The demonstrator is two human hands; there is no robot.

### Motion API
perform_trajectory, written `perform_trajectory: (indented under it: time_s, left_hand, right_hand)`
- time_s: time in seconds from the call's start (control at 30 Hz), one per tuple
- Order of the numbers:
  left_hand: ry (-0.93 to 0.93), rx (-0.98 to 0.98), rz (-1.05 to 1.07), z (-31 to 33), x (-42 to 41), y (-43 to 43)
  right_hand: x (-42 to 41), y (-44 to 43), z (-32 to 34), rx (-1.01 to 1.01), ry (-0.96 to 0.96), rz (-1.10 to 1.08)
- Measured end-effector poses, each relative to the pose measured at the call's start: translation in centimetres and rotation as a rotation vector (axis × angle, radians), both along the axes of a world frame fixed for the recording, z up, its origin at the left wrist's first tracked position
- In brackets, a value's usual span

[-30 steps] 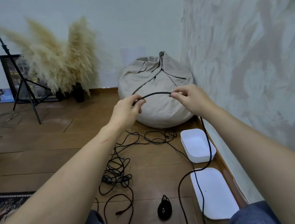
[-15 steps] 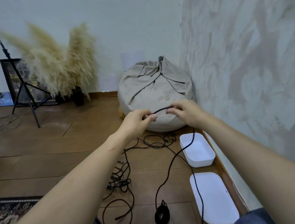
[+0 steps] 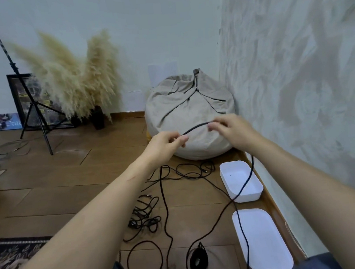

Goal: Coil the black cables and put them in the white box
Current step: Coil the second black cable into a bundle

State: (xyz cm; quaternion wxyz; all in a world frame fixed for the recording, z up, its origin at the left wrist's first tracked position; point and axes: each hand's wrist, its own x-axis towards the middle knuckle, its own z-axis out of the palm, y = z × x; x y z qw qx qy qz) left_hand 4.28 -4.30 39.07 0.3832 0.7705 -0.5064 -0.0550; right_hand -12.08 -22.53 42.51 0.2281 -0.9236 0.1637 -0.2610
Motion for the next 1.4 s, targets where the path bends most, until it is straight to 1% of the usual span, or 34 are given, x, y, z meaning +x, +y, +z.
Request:
perform_trajectory:
  time_s: [0.07,0.1,0.13,0.23,0.33,0.4,0.47,0.53,0.6,0.63,0.7,0.77,0.83,0.9,0.97,1.03,1.1,1.13,1.17,1.23,1.27,1.33,1.4]
  left_hand:
    - [0.051,0.064,0.035,-1.2,1.6,1.3]
    - [0.074,0.084,0.056,-1.8,2.3,1.9]
    - [0.102,0.089,0.076,-2.2,2.8,2.3]
    - [0.149,0.039,0.068,-1.7,2.4,1.8]
    - [0.110,-0.019,0.005,0.1,-0.1,0.0]
    - [0.067,-0.043,-0.040,0.8,-1.5,-0.9]
    - [0.071,-0.056,-0.063,0.9,-1.9,-1.2]
    - [0.146,-0.061,-0.062,0.2,-1.2,-0.8]
    - [0.153,-0.007,-0.044,-1.0,0.1,0.1]
    - [0.141,0.029,-0.022,-1.6,0.8,0.5]
    - [0.126,0.059,0.029,-2.3,1.6,1.0]
    - [0.116,0.052,0.032,-2.0,1.4,0.8]
    - [0.092,0.038,-0.003,-1.3,0.7,0.3]
    - [0.076,0.024,-0.048,-0.7,-0.1,-0.2]
    - [0.069,0.028,-0.069,-0.5,-0.4,-0.3]
    - [0.096,0.027,-0.066,-0.7,0.1,0.2]
    - [0.124,0.050,-0.049,-1.3,0.9,1.0]
    - [0.128,0.062,-0.044,-1.5,1.1,1.3]
    - [0.121,0.071,-0.040,-1.7,1.2,1.4]
    - [0.097,0.063,-0.042,-1.3,0.7,1.0]
    - [0.093,0.043,-0.054,-1.0,0.2,0.6]
    - [0.104,0.007,-0.081,-0.2,-1.1,-0.1]
    - [0.131,-0.012,-0.091,0.1,-1.5,-0.3]
  right_hand:
    - [-1.4,-2.1,0.0,0.047,-0.148,-0.199]
    - [-2.1,-3.1,-0.3,0.109,-0.165,-0.256]
    - [-2.8,-3.6,-0.5,0.148,-0.137,-0.263]
    - [-3.1,-3.3,-1.1,0.165,0.027,-0.130]
    - [-1.1,-0.4,-0.9,0.093,0.155,0.038]
    - [0.4,1.4,-1.2,0.064,0.168,0.167]
    - [0.9,1.8,-1.1,0.068,0.066,0.187]
    - [0.7,0.9,-0.5,0.095,-0.073,0.098]
    - [-0.2,-0.6,0.0,0.177,-0.182,-0.010]
    - [-0.6,-1.3,0.0,0.203,-0.198,-0.061]
    - [-1.3,-2.4,-0.5,0.207,-0.121,-0.097]
    - [-1.5,-2.0,-0.8,0.186,0.055,-0.031]
    - [-0.9,-0.4,-0.7,0.085,0.187,0.023]
    - [0.1,1.2,-0.6,-0.025,0.187,0.067]
    - [0.8,1.9,-0.8,-0.058,0.121,0.109]
    - [0.8,1.6,-0.6,-0.075,0.033,0.048]
    - [0.2,0.4,-0.4,-0.078,-0.024,-0.083]
    - [-0.1,-0.1,-0.5,-0.067,0.013,-0.119]
    - [-0.4,-0.3,-0.6,-0.049,0.087,-0.107]
    - [-0.3,0.5,-1.0,-0.028,0.242,0.003]
    - [0.0,1.3,-1.1,-0.036,0.283,0.067]
    - [0.8,2.7,-1.0,-0.053,0.259,0.165]
    - [1.2,2.9,-0.4,-0.080,0.159,0.143]
